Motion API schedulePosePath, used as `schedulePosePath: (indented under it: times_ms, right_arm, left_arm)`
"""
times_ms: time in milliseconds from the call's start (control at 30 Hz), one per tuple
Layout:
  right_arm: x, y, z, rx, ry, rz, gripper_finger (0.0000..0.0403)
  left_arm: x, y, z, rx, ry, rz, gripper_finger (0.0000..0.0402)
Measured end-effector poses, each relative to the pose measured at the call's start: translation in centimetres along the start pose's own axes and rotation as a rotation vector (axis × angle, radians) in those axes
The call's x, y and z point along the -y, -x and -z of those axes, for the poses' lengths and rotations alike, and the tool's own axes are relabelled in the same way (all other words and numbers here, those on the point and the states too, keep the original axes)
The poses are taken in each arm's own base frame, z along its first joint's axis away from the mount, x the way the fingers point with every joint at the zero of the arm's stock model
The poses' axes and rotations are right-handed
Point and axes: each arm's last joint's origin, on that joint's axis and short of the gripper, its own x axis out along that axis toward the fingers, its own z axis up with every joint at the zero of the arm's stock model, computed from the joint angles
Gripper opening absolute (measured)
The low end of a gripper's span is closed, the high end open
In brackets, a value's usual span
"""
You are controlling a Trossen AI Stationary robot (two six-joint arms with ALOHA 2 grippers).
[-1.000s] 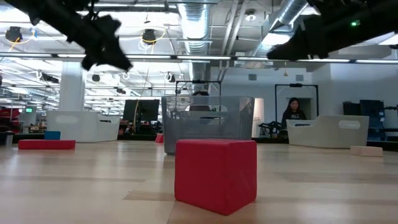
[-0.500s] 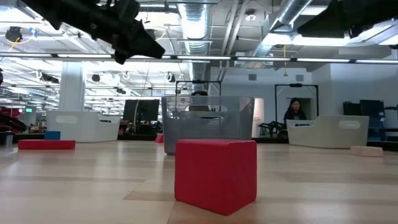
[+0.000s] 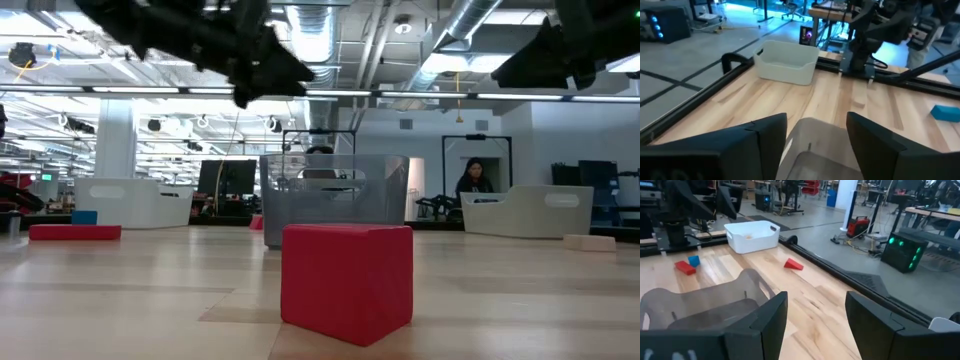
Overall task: Sort & place blocks by color
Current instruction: Put the right brown block into the white bin
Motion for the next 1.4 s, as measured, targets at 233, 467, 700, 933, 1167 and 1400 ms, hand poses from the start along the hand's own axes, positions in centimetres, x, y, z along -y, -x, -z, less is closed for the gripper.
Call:
schedulePosePath:
  times_ms: [233, 467, 700, 933, 1167, 1400]
  right_arm:
    - [0.8, 0.1, -0.2, -0.004, -0.004, 0.003, 0.0224]
    - [3.4, 0.2, -0.7, 0.009, -0.006, 0.095, 0.0224]
    - [4.9, 0.6, -1.3, -0.012, -0.115, 0.007, 0.0224]
    - [5.6, 1.0, -1.2, -0.027, -0.135, -0.029, 0.0224]
    - [6.8, 1.5, -1.8, 0.037, -0.161, 0.036, 0.0224]
    - [7.5, 1.8, -2.5, 0.081, -0.198, 0.034, 0.0224]
  left_arm:
    - [2.6, -7.3, -1.1, -0.038, -0.124, 0.043, 0.0206]
    - [4.6, -13.8, -2.3, -0.021, -0.129, 0.139, 0.0206]
    - [5.8, -18.8, -2.4, 0.0, -0.142, 0.166, 0.0206]
    - [7.1, -24.2, -1.7, 0.045, -0.168, 0.201, 0.0206]
    - [7.9, -27.4, -1.2, 0.044, -0.211, 0.245, 0.0206]
    - [8.1, -30.0, -0.8, 0.121, -0.193, 0.243, 0.0206]
